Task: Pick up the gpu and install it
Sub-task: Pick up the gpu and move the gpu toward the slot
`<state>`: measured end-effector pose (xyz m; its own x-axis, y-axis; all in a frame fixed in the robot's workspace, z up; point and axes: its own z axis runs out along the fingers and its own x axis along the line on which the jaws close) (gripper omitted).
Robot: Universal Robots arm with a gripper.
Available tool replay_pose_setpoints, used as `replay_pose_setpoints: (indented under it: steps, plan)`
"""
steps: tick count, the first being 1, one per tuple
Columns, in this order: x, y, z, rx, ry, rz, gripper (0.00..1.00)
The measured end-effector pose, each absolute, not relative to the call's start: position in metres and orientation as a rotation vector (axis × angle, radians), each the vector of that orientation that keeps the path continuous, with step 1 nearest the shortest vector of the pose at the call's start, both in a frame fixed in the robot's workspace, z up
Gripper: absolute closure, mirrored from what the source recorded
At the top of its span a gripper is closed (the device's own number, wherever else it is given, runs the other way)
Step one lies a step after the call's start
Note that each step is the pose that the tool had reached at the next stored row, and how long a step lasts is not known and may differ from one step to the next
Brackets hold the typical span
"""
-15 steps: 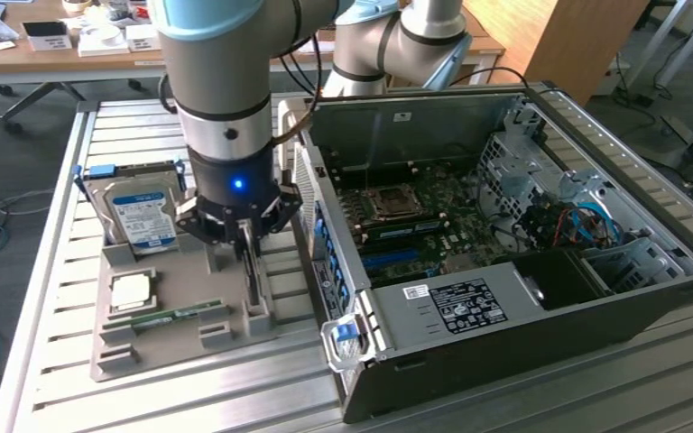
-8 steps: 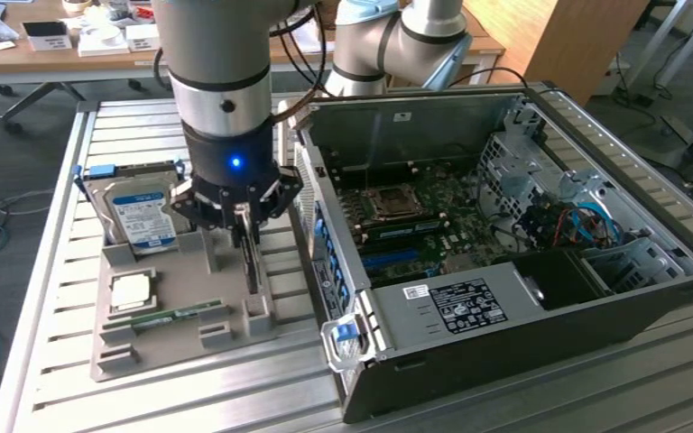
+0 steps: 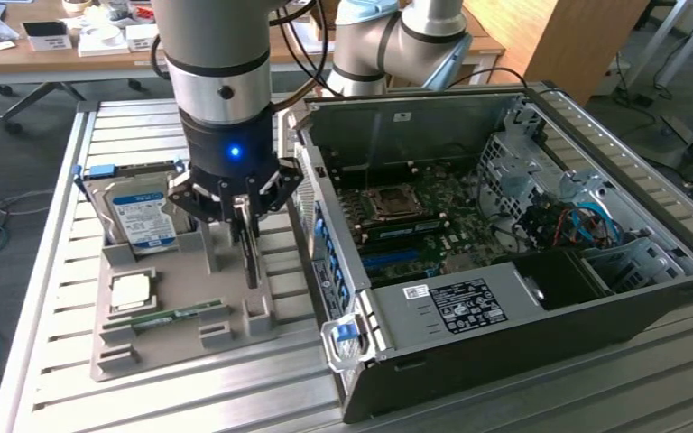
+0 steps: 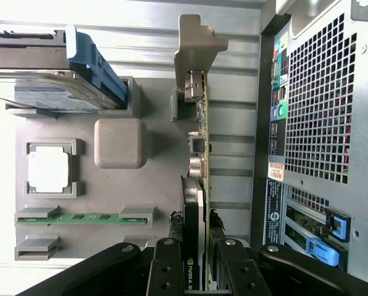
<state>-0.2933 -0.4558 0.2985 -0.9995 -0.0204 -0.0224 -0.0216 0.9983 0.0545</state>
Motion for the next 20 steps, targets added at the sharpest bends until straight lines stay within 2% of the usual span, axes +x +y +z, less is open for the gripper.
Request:
replay_pose_setpoints:
  steps: [6,20]
  plan:
    - [-0.293,-0.456,0.303,-0.033,3.119,0.085,0.73]
    - [-0.293,-0.456,0.342,-0.033,3.118,0.087,0.73]
